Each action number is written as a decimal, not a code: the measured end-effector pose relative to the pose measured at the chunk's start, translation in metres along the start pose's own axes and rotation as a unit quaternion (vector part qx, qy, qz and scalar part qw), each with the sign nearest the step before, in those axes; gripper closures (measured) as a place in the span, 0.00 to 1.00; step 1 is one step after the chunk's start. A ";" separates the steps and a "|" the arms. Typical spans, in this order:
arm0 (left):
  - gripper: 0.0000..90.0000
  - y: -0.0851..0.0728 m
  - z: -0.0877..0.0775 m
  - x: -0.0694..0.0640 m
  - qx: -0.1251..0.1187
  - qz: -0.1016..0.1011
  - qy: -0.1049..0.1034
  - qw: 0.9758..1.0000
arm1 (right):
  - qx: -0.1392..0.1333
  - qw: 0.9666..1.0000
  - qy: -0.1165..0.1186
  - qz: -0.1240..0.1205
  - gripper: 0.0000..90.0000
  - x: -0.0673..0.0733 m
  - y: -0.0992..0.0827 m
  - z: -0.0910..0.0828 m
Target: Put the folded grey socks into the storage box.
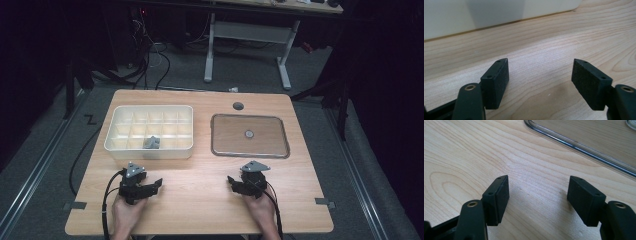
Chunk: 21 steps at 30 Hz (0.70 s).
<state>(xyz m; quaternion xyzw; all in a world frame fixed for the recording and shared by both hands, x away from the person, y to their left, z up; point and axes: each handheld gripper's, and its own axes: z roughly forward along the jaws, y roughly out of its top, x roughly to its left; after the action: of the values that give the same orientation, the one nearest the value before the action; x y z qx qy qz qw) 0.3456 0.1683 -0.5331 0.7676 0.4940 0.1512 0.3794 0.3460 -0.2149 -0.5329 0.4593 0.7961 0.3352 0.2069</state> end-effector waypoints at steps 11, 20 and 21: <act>0.33 -0.001 0.006 -0.006 -0.011 0.030 0.026 0.999 | 0.000 1.000 0.000 0.000 0.38 0.000 0.000 0.000; 0.31 0.000 0.009 -0.010 -0.005 0.043 0.046 0.998 | 0.000 1.000 0.000 -0.001 0.38 0.000 0.000 0.000; 0.31 0.000 0.009 -0.011 -0.005 0.043 0.046 0.998 | 0.000 1.000 0.000 0.000 0.38 0.000 0.000 0.000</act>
<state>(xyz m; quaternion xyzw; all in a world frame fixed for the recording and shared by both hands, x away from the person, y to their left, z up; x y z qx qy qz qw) 0.3457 0.1555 -0.5376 0.7785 0.4765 0.2049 0.3534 0.3460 -0.2149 -0.5330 0.4590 0.7962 0.3353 0.2073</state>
